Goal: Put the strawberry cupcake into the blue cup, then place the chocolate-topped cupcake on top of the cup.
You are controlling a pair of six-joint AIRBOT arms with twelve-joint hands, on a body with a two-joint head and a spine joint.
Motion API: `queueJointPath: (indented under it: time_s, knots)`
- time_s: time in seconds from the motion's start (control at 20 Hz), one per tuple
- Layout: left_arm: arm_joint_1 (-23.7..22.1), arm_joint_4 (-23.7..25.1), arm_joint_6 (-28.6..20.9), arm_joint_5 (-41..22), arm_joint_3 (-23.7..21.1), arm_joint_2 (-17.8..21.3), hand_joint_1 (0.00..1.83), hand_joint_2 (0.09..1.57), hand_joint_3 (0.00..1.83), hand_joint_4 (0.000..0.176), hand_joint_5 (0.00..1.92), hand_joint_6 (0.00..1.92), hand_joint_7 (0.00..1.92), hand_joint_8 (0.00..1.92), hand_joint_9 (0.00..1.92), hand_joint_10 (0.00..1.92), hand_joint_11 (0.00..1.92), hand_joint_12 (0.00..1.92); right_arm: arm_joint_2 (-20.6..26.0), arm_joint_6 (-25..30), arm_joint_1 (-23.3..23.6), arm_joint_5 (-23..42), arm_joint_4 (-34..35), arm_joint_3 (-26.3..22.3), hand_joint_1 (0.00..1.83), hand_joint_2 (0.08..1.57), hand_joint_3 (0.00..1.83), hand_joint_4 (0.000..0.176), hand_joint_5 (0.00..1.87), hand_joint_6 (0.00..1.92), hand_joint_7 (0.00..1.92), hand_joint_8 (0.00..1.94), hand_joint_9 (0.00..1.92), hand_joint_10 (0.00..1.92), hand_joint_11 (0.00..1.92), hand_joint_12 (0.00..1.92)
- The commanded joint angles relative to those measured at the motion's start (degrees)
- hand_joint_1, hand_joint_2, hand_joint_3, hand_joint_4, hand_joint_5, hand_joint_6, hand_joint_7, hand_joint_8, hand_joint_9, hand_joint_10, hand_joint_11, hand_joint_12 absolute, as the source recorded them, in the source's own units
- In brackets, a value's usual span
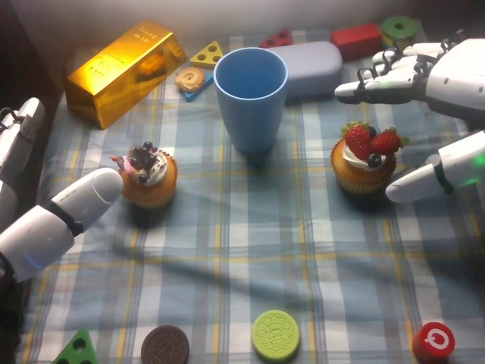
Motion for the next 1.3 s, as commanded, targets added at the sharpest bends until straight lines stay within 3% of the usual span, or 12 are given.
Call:
queueJointPath:
  time_s: [0.0, 0.2, 0.25, 0.45, 0.5, 0.6, 0.65, 0.7, 0.75, 0.95, 1.05, 1.25]
  knots:
    - [-0.3, 2.3, -0.2, -6.4, 0.1, -0.2, 0.0, 0.83, 0.01, 0.081, 0.0, 0.0, 0.02, 0.0, 0.03, 0.0, 0.0, 0.0, 0.6, 1.7, 0.7, 5.4, 1.4, -0.1, 0.42, 0.81, 0.0, 0.089, 0.23, 0.0, 0.42, 0.01, 0.3, 0.01, 0.16, 0.11]
    - [-0.3, 2.3, -0.2, -6.2, 0.1, -0.2, 0.0, 0.82, 0.0, 0.101, 0.01, 0.0, 0.03, 0.0, 0.02, 0.0, 0.0, 0.0, 0.9, 3.5, 0.7, 3.9, -1.3, 0.6, 0.41, 0.87, 0.02, 0.073, 0.18, 0.0, 0.42, 0.0, 0.26, 0.0, 0.09, 0.1]
    - [-0.3, 2.3, -0.2, -6.2, 0.1, -0.3, 0.0, 0.83, 0.0, 0.1, 0.01, 0.0, 0.03, 0.0, 0.02, 0.0, 0.0, 0.0, 0.3, 3.7, 0.7, 3.3, -2.2, 0.8, 0.43, 0.86, 0.01, 0.085, 0.18, 0.0, 0.4, 0.0, 0.22, 0.0, 0.05, 0.08]
    - [-0.3, 2.3, -0.2, -6.1, 0.1, -0.2, 0.0, 0.82, 0.0, 0.085, 0.02, 0.0, 0.05, 0.01, 0.03, 0.0, 0.0, 0.0, -2.1, 9.6, 0.7, 2.3, -8.1, 3.3, 0.44, 0.85, 0.0, 0.076, 0.21, 0.01, 0.46, 0.02, 0.24, 0.01, 0.02, 0.07]
    - [-0.3, 2.3, -0.2, -6.0, 0.2, -0.2, 0.0, 0.81, 0.0, 0.102, 0.0, 0.0, 0.03, 0.0, 0.03, 0.0, 0.0, 0.0, -2.2, 10.2, 0.7, 2.3, -8.5, 3.6, 0.45, 0.84, 0.0, 0.088, 0.22, 0.01, 0.45, 0.01, 0.22, 0.0, 0.01, 0.07]
    - [-0.3, 2.4, -0.2, -5.9, 0.2, -0.2, 0.0, 0.82, 0.0, 0.09, 0.01, 0.0, 0.03, 0.0, 0.03, 0.0, 0.0, 0.0, -2.2, 10.3, 0.7, 2.2, -9.0, 3.8, 0.44, 0.85, 0.0, 0.082, 0.23, 0.01, 0.46, 0.01, 0.24, 0.01, 0.03, 0.08]
    - [-0.3, 2.4, -0.2, -5.8, 0.2, -0.2, 0.0, 0.82, 0.0, 0.082, 0.02, 0.01, 0.05, 0.01, 0.04, 0.0, 0.0, 0.0, -2.4, 10.3, 0.8, 2.0, -9.3, 3.9, 0.48, 0.89, 0.0, 0.049, 0.34, 0.01, 0.52, 0.0, 0.35, 0.01, 0.08, 0.1]
    - [-0.3, 2.4, -0.2, -5.8, 0.3, -0.2, 0.0, 0.82, 0.0, 0.082, 0.02, 0.01, 0.05, 0.01, 0.04, 0.0, 0.0, 0.0, -2.8, 10.3, 0.8, 2.0, -9.5, 4.1, 0.48, 0.89, 0.0, 0.049, 0.34, 0.01, 0.52, 0.0, 0.35, 0.01, 0.08, 0.1]
    - [-0.3, 2.4, -0.2, -5.9, 0.3, -0.2, 0.0, 0.82, 0.0, 0.084, 0.02, 0.0, 0.04, 0.0, 0.03, 0.0, 0.0, 0.0, -3.5, 10.3, 0.8, 2.0, -9.6, 4.4, 0.52, 0.95, 0.01, 0.079, 0.42, 0.01, 0.59, 0.01, 0.36, 0.0, 0.1, 0.12]
    - [-0.3, 2.5, -0.2, -5.9, 0.3, -0.2, 0.0, 0.82, 0.0, 0.081, 0.03, 0.01, 0.06, 0.01, 0.05, 0.01, 0.0, 0.0, -4.6, 10.3, 1.2, 2.0, -10.5, 5.0, 0.55, 1.01, 0.0, 0.053, 0.5, 0.0, 0.67, 0.0, 0.39, 0.0, 0.01, 0.29]
    - [-0.3, 2.5, -0.2, -5.9, 0.3, -0.2, 0.0, 0.82, 0.0, 0.08, 0.03, 0.01, 0.06, 0.0, 0.04, 0.0, 0.0, 0.0, -4.7, 10.3, 1.3, 2.0, -10.5, 5.1, 0.56, 1.0, 0.0, 0.063, 0.49, 0.0, 0.64, 0.0, 0.36, 0.0, 0.0, 0.31]
    - [-0.3, 2.5, -0.2, -6.1, 0.2, -0.2, 0.0, 0.83, 0.0, 0.087, 0.01, 0.0, 0.03, 0.0, 0.03, 0.0, 0.0, 0.0, -5.5, 10.3, 2.1, 1.9, -10.5, 5.6, 0.48, 0.89, 0.0, 0.048, 0.34, 0.0, 0.41, 0.0, 0.29, 0.0, 0.0, 0.46]
